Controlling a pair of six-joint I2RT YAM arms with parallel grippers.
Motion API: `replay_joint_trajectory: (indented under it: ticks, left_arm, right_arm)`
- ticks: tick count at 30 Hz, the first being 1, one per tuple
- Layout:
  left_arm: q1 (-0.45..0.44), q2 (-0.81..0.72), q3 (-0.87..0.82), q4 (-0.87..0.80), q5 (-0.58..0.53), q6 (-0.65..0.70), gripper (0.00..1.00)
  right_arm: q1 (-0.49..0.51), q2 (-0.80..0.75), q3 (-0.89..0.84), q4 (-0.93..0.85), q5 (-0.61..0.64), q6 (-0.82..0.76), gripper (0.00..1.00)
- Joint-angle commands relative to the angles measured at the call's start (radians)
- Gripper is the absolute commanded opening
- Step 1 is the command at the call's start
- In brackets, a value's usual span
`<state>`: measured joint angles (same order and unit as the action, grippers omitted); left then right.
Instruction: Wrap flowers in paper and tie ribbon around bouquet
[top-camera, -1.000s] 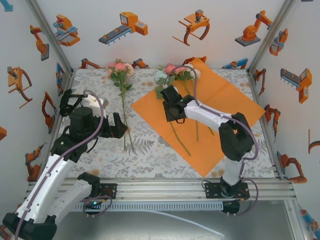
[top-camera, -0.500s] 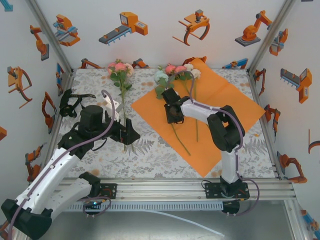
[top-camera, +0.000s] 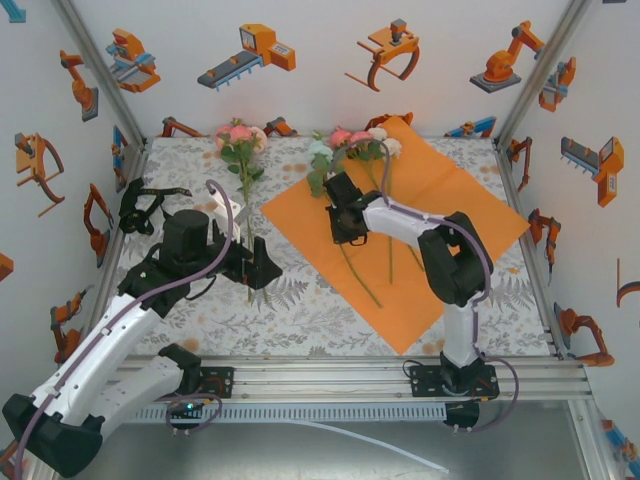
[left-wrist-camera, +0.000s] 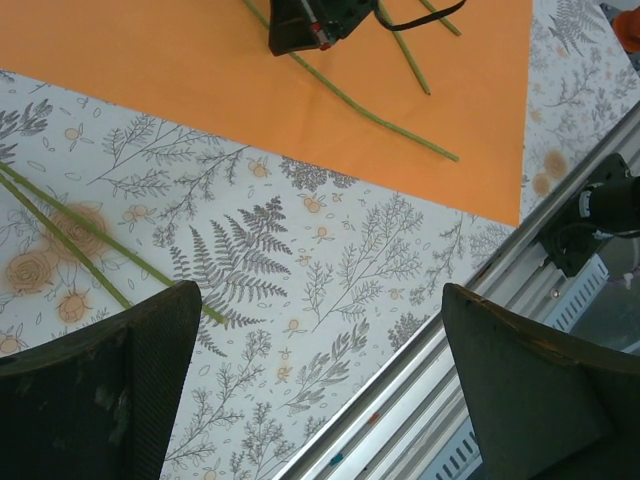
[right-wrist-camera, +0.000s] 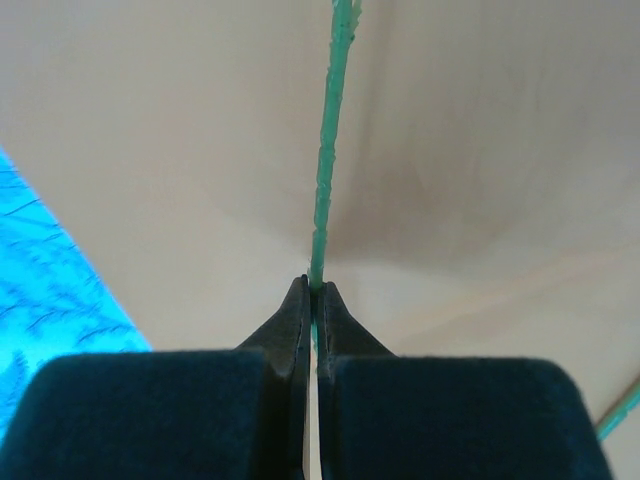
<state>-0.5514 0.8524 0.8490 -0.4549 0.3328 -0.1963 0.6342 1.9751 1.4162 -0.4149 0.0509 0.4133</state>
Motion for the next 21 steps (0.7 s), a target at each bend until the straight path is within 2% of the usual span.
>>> replay_joint_trajectory:
  ticks: [1, 4, 8, 11, 14, 17, 21]
  left_arm:
    - [-0.007, -0.013, 0.019, 0.032, -0.023, 0.006, 0.97]
    - [-0.008, -0.015, 0.013, 0.044, -0.026, -0.001, 0.97]
    - [-0.008, -0.013, 0.016, 0.056, -0.005, 0.001, 0.97]
    - [-0.013, -0.013, 0.013, 0.08, 0.042, -0.002, 0.97]
    - [-0.022, -0.018, 0.006, 0.104, 0.067, -0.009, 0.97]
    - [-0.028, -0.019, 0.001, 0.113, 0.062, -0.012, 0.97]
    - [-0.031, -0.008, -0.003, 0.117, 0.045, -0.012, 0.97]
  right_arm:
    - [-0.001, -0.145, 0.015, 0.006, -0.002, -0.018, 0.0]
    - [-0.001, -0.229, -0.006, 0.014, 0.06, -0.017, 0.0]
    - [-0.013, -0.325, -0.027, 0.016, 0.23, -0.035, 0.0]
    - [-0.085, -0.364, -0.053, 0.015, 0.309, -0.024, 0.0]
    - [-0.207, -0.377, -0.103, 0.065, 0.27, -0.004, 0.0]
    - [-0.316, -0.316, -0.091, 0.102, 0.122, -0.065, 0.0]
    - [-0.378, -0.18, -0.018, 0.097, 0.056, -0.145, 0.0]
